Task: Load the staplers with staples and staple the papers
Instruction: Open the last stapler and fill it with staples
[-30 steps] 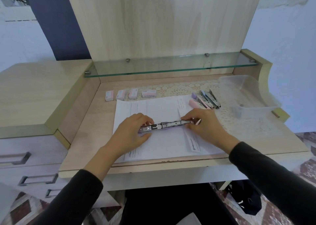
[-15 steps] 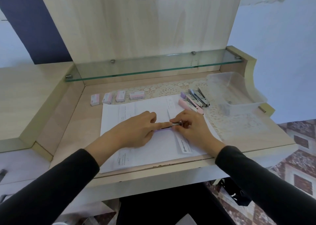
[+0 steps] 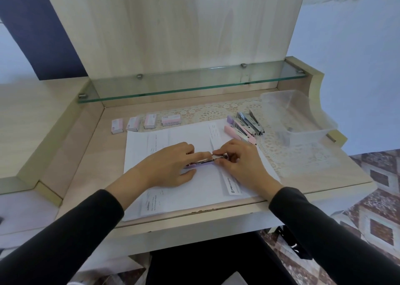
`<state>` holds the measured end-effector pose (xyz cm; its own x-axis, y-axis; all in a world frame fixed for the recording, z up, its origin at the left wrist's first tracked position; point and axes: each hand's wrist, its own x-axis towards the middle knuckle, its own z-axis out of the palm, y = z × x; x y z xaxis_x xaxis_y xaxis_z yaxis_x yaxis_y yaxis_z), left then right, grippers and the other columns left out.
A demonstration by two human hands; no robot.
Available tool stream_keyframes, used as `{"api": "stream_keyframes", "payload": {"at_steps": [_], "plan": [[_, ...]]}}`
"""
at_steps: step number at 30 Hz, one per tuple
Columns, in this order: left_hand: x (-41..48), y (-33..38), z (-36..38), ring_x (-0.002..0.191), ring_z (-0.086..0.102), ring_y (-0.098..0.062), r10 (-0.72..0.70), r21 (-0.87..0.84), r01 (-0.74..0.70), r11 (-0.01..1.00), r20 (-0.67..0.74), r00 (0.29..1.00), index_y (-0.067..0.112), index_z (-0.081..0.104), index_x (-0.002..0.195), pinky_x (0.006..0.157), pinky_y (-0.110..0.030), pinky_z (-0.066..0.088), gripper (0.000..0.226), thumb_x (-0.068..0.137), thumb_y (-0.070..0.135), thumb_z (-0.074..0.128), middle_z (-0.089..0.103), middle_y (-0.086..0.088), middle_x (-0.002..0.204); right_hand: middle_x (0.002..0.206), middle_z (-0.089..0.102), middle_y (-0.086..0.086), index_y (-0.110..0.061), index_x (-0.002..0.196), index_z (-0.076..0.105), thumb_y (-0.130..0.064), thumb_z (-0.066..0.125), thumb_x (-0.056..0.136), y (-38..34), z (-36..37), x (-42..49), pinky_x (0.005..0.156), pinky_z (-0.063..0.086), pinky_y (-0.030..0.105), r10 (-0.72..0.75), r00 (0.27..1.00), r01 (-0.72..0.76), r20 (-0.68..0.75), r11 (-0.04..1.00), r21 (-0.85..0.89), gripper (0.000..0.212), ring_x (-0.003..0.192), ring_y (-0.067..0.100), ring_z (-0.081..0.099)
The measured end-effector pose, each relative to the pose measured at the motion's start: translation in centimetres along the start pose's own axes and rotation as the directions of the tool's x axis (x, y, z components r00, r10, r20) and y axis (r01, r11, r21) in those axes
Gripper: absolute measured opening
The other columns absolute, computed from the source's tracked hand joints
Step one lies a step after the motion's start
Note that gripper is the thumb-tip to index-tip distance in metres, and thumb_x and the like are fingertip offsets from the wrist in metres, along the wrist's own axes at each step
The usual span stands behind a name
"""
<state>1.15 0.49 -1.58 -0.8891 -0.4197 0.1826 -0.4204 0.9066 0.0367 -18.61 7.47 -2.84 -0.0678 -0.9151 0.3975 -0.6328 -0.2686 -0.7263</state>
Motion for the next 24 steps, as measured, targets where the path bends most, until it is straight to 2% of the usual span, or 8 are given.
{"api": "stream_keyframes", "payload": {"at_steps": [5,10,15,19,21,24], "plan": [[-0.3,0.0,0.3,0.069,0.041,-0.012,0.002,0.011,-0.002,1.0,-0.046,0.999,0.027,0.046,0.13,0.057,-0.024,0.038,0.049,0.085,0.041,0.031,0.054,-0.001,0.08,0.074,0.06,-0.001,-0.006,0.086,0.073,-0.004,0.074,0.07,0.1,0.1,0.1,0.059,0.037,0.003,-0.011,1.0,0.011,0.001,1.0,-0.002,0.016,0.064,-0.009,0.051],[-0.3,-0.2,0.1,0.062,0.048,-0.013,0.07,0.089,-0.063,0.994,-0.068,0.995,0.024,0.052,0.122,0.049,-0.021,0.039,0.042,0.086,0.039,0.035,0.056,0.0,0.073,0.074,0.06,-0.002,-0.006,0.086,0.073,-0.007,0.075,0.07,0.1,0.1,0.0,0.061,0.037,0.003,-0.014,1.0,0.014,0.013,1.0,-0.01,0.015,0.066,-0.012,0.052],[-0.3,0.0,0.0,0.062,0.056,-0.017,0.087,0.054,-0.082,0.995,-0.103,0.991,0.023,0.053,0.12,0.05,-0.024,0.045,0.04,0.086,0.037,0.037,0.062,-0.002,0.077,0.074,0.059,-0.003,-0.006,0.086,0.073,-0.008,0.075,0.07,0.2,0.1,0.1,0.061,0.038,0.003,-0.02,1.0,0.02,0.014,1.0,-0.003,0.016,0.066,-0.011,0.052],[-0.8,0.1,-0.1,0.062,0.06,-0.017,0.052,0.003,-0.052,0.999,-0.208,0.977,0.025,0.048,0.116,0.051,-0.024,0.05,0.03,0.088,0.032,0.042,0.066,-0.005,0.091,0.072,0.057,-0.005,-0.006,0.085,0.073,-0.007,0.075,0.07,0.2,0.2,0.2,0.059,0.036,0.003,-0.025,1.0,0.025,0.013,1.0,-0.009,0.015,0.063,-0.009,0.051],[-1.1,0.3,0.1,0.063,0.063,-0.018,0.039,-0.004,-0.042,0.999,-0.292,0.956,0.019,0.056,0.111,0.05,-0.026,0.053,0.028,0.087,0.031,0.047,0.068,-0.006,0.094,0.072,0.058,-0.005,-0.006,0.085,0.073,-0.007,0.075,0.07,0.3,0.2,0.2,0.058,0.037,0.003,-0.024,1.0,0.024,0.011,1.0,-0.009,0.015,0.061,-0.009,0.05],[-0.6,1.2,0.8,0.067,0.066,-0.019,0.021,0.0,-0.022,1.0,-0.412,0.911,0.011,0.066,0.092,0.048,-0.028,0.054,0.025,0.085,0.031,0.053,0.07,-0.006,0.087,0.072,0.058,-0.004,-0.006,0.084,0.073,-0.007,0.076,0.069,0.4,0.2,0.2,0.059,0.037,0.003,-0.036,0.999,0.037,0.012,0.999,-0.019,0.015,0.063,-0.009,0.051]]}}
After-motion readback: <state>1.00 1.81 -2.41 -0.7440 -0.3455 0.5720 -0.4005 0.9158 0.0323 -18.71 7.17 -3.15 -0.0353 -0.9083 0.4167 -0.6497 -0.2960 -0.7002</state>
